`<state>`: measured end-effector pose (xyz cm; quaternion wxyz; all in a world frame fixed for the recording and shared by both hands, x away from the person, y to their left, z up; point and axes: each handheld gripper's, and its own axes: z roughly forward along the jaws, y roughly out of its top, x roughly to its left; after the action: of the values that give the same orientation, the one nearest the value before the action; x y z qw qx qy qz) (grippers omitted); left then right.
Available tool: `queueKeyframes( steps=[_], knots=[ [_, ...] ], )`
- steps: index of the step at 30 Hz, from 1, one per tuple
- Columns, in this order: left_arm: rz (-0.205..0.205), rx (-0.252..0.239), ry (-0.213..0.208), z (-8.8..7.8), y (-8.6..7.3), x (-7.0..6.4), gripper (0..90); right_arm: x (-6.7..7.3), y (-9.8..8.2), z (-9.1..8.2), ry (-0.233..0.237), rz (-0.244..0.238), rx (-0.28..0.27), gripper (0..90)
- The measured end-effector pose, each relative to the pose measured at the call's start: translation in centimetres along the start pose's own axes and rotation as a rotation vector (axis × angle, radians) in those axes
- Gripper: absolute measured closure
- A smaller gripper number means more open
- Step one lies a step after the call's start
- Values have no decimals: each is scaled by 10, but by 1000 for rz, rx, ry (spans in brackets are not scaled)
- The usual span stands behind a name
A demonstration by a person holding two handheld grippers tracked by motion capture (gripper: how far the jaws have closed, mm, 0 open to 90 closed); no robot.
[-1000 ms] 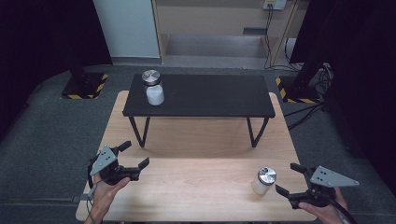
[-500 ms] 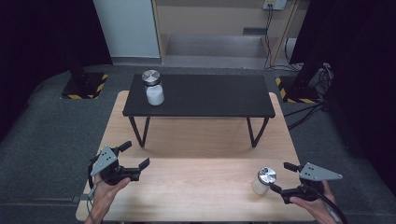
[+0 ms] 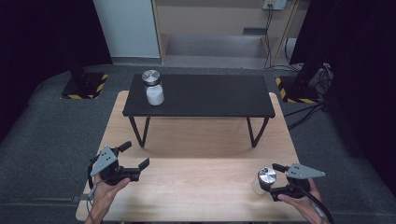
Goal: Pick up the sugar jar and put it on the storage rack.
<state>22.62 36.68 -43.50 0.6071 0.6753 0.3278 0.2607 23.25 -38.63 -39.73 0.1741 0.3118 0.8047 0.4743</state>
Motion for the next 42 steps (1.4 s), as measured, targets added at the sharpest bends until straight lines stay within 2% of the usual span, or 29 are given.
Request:
queueKeyframes(
  steps=[5, 10, 22, 28, 33, 42],
  knots=[
    [3, 4, -2, 1, 0, 0, 7, 0, -3, 6, 2, -2, 2, 170],
    [5, 3, -3, 0, 0, 0, 7, 0, -8, 9, -4, -17, -3, 316],
    [1, 2, -1, 0, 0, 0, 7, 5, -5, 7, -19, -26, -6, 344],
    [2, 3, -3, 0, 0, 0, 7, 9, 4, 6, -24, -18, 11, 346],
    [0, 1, -2, 0, 0, 1, 7, 12, 9, 3, -28, -10, -13, 346],
    [0, 2, -3, 0, 0, 1, 7, 17, 48, -13, -34, -19, -49, 346]
  ],
)
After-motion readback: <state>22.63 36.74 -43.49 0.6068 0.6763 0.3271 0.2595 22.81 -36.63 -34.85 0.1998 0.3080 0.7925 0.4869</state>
